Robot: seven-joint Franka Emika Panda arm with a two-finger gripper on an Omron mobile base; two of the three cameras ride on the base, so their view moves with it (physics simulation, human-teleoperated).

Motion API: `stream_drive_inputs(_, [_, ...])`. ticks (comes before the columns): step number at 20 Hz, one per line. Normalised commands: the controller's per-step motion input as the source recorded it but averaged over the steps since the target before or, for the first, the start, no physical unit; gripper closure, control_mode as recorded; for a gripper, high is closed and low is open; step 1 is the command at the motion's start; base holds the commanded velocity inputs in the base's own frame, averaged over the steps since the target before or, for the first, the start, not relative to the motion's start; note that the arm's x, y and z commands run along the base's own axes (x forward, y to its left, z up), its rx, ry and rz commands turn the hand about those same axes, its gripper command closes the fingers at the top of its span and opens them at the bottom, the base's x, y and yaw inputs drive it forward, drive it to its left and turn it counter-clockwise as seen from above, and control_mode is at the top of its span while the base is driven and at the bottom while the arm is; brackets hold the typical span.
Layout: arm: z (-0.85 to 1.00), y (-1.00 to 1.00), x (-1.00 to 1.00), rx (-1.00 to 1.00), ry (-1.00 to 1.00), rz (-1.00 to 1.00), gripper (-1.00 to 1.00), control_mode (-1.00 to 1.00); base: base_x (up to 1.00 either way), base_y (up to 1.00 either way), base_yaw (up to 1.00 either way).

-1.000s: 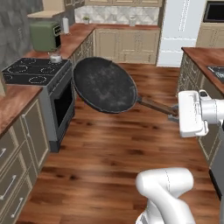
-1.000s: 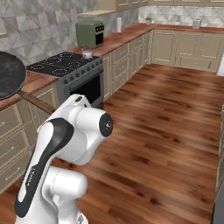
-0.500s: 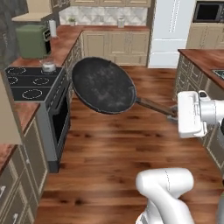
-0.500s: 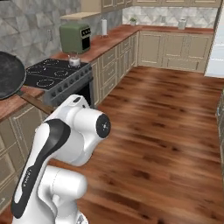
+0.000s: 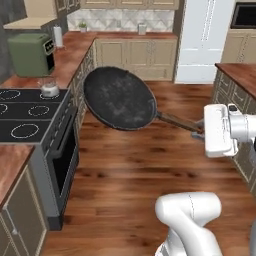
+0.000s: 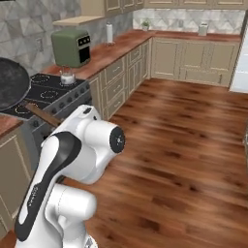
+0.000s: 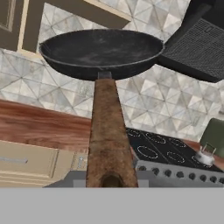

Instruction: Pick the pan from the cabinet and place it on the stove. Then turn on the stove burner for the pan.

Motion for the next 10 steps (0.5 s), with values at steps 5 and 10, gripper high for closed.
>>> stream_drive_inputs(5, [0.00,0.00,0.00,0.00,0.00,0.00,1.00,1.00,0.94,0.10,0.27])
stream_drive_inputs(10, [0.00,0.00,0.00,0.00,0.00,0.00,1.00,1.00,0.70,0.04,0.31])
